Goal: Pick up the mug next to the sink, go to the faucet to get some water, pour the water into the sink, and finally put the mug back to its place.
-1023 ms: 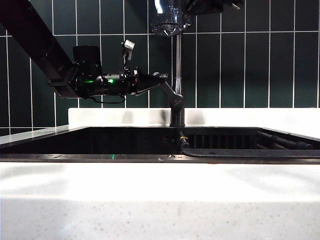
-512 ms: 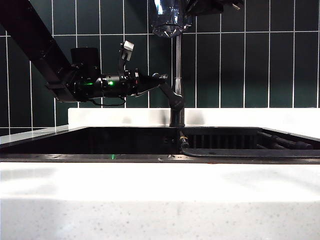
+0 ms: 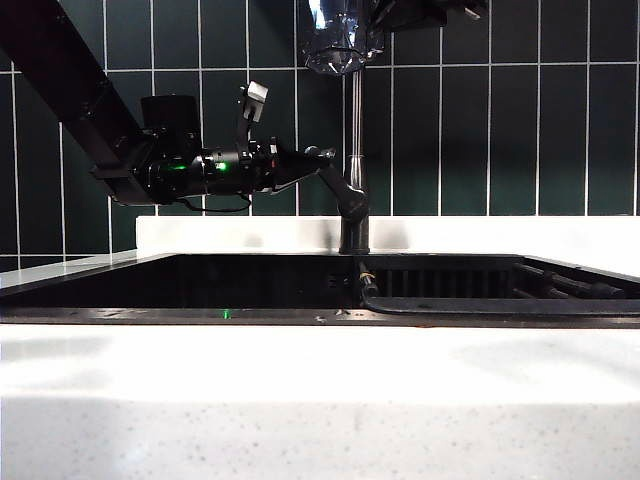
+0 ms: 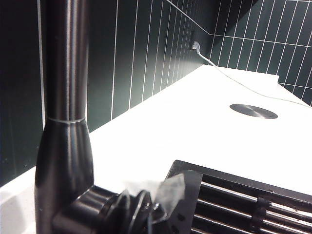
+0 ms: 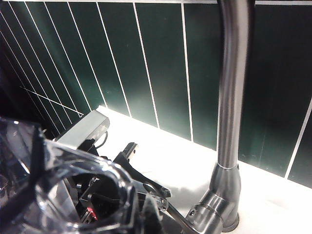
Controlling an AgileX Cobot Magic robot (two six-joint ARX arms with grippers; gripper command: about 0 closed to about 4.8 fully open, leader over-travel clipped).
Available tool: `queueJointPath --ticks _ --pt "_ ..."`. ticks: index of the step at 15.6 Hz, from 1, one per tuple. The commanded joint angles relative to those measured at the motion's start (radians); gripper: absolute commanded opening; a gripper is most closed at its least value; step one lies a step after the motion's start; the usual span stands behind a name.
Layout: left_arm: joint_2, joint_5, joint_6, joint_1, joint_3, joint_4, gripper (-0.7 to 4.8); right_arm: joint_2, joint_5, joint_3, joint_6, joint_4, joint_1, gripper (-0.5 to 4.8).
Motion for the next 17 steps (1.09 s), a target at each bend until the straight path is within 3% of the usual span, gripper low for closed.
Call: queueJointPath --ticks 1,5,17 --pt "-0.006 0.016 -0.022 -0.007 -0.006 -0.005 -0.06 -0.007 0.000 0.006 0.000 0.018 0.000 -0.02" --pt "-0.081 -0.056 0.015 -0.005 -0.187 0.109 -0.06 -0.007 0.000 0.006 0.001 0.017 0.001 -0.02" --pt "-0.085 -0.056 -0.014 -0.009 -0.178 0.100 -0.06 -0.007 -0.003 0.006 0.020 0.003 0.006 -0.02"
